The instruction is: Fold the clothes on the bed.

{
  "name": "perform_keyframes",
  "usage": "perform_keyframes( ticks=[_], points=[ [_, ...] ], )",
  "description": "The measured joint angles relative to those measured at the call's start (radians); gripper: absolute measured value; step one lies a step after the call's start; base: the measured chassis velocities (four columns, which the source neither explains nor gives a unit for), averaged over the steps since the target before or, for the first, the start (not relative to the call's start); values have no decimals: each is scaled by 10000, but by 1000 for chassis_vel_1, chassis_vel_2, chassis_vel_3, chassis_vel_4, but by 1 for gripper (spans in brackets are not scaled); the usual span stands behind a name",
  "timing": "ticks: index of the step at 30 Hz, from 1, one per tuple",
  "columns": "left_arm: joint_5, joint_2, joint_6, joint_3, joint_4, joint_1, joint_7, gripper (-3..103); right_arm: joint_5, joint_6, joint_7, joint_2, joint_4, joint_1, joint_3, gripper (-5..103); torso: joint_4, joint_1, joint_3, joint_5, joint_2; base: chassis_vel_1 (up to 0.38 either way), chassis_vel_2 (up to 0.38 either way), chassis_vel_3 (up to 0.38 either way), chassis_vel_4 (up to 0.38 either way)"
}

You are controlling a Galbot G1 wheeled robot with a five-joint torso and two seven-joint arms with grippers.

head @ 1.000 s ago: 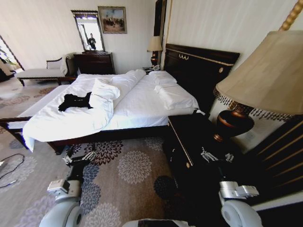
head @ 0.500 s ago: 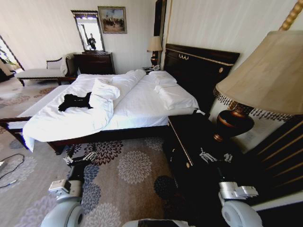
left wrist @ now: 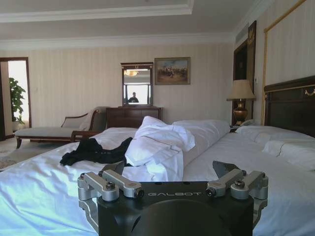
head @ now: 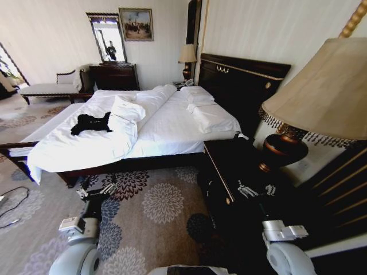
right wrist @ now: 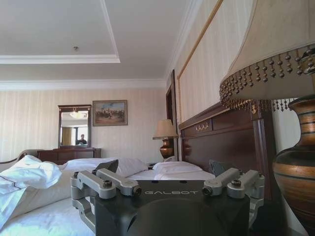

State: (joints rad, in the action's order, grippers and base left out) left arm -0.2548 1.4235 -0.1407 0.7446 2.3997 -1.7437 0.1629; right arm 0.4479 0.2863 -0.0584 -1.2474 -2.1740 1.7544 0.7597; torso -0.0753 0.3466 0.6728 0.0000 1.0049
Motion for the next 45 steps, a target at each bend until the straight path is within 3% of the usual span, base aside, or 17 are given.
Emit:
perform_keyframes(
  ticks=[45],
  points=[
    [61,96,61,-24,54,-104,-32,100,-17,10,12,-18,-4,-45,-26,100,0,0,1,0,0,-101,106,104,-104]
  ],
)
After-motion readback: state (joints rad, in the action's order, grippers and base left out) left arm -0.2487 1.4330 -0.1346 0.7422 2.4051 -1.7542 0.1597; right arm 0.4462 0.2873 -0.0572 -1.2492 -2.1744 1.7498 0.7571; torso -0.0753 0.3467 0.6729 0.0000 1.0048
